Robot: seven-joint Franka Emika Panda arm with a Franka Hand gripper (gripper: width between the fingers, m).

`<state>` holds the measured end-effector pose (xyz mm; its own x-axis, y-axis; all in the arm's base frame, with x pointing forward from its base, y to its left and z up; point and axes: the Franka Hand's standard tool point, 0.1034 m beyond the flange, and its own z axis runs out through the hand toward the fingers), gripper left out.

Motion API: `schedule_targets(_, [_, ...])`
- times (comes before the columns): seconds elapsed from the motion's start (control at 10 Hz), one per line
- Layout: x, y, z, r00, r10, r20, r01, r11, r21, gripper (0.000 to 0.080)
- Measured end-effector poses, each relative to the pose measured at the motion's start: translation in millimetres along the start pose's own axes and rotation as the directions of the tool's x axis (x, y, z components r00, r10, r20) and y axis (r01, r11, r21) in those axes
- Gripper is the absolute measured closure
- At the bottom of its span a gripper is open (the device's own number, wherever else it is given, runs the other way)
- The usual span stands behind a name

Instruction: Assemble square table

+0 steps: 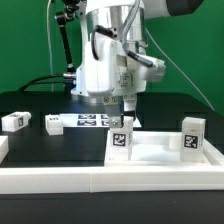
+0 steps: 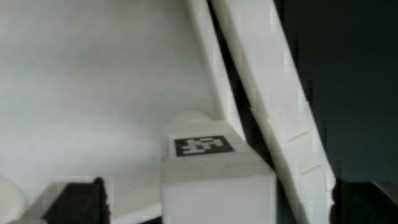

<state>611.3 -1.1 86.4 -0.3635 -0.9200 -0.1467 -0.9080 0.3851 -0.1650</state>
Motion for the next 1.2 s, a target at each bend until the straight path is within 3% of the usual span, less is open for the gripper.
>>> schedule_targets(0.1, [-3.0, 2.7, -6.6, 1.000, -0.001, 0.006, 0.001, 1.000, 0.013, 0.0158])
schedule_targets(0.3, [-5.8, 11.1, -20.8, 0.999, 0.015, 0.031, -0.016, 1.000, 0.016, 0.0152])
schedule_targets(0.7, [-5.8, 15.5, -19.1, 1.000, 0.000, 0.028, 0.000, 1.000, 0.016, 0.0150])
schedule_targets(0.8, [-6.7, 16.5, -18.6, 0.999, -0.037, 0.028, 0.037, 0.999, 0.009, 0.0150])
schedule_targets(0.9, [-12.3, 19.7, -18.6, 0.991, -0.125, 0.044, 0.126, 0.992, -0.027, 0.0150])
schedule_targets(1.0, [-14.4, 22.1, -17.3, 0.990, -0.131, 0.043, 0.132, 0.991, -0.011, 0.0150])
schedule_targets(1.2, [-11.5, 43.3, -11.8, 0.979, -0.203, 0.034, 0.203, 0.979, -0.018, 0.0150])
